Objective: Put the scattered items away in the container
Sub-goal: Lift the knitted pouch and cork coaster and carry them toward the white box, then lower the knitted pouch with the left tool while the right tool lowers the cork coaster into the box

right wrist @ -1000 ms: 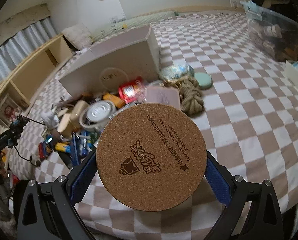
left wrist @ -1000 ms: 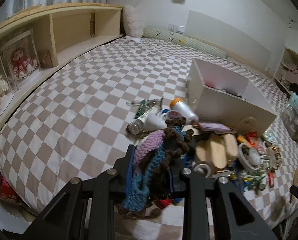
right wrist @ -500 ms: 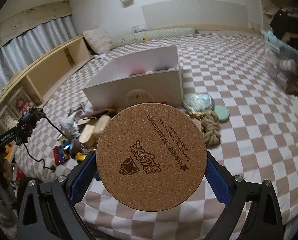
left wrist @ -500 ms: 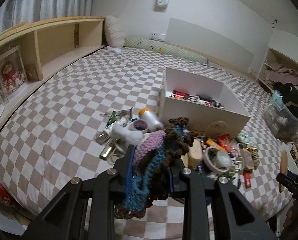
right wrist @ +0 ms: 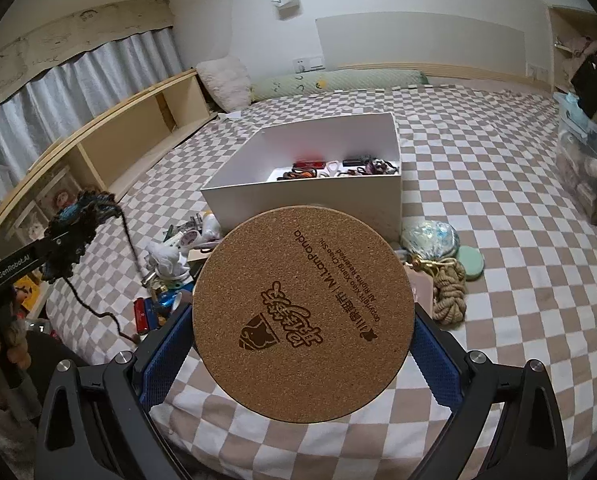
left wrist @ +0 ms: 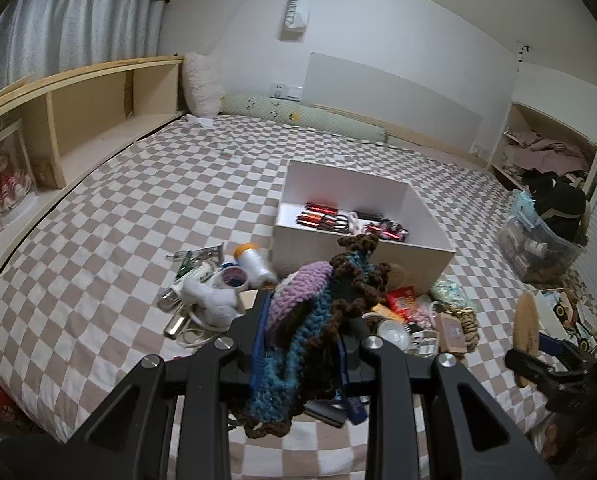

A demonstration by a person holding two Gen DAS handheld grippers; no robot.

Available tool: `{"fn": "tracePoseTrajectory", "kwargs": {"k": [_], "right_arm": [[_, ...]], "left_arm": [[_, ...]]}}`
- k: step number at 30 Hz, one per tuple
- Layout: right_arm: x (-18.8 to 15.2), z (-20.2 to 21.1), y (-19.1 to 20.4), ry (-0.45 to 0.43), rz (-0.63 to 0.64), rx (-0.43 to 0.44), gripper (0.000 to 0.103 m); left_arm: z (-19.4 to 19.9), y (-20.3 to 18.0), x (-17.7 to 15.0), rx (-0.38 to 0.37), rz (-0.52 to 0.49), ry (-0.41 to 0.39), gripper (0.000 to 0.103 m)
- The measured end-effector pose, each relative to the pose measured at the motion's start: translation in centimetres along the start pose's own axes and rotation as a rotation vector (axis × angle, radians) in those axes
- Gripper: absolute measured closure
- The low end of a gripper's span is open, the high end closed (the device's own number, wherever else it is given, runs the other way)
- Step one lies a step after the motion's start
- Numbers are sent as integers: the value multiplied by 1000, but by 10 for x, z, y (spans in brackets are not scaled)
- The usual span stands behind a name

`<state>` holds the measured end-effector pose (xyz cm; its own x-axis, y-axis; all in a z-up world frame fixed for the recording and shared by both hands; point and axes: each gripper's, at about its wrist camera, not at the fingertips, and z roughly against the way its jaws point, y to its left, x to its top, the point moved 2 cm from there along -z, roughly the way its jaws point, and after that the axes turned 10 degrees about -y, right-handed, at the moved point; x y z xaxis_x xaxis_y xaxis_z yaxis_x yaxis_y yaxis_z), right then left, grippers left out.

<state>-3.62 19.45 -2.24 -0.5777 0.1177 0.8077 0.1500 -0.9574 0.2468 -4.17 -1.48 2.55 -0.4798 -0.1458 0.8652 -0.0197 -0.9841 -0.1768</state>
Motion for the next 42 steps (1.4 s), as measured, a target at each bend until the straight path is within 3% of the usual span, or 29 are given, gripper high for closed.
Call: {"fn": "tracePoseTrajectory", "kwargs": {"k": [8, 18, 29, 42], "right_arm": [[17, 2, 1, -2, 1, 30, 3], [58, 14, 10, -65, 62, 56, 3], [127, 18, 20, -173, 93, 69, 3], [190, -14, 2, -193, 60, 55, 3]], "left_arm": [[5, -26, 18, -41, 6, -7, 76], [17, -59, 43, -84, -49, -47, 76], [1, -90, 104, -140, -121, -102, 76], [-37, -96, 183, -139, -200, -182, 76]]}}
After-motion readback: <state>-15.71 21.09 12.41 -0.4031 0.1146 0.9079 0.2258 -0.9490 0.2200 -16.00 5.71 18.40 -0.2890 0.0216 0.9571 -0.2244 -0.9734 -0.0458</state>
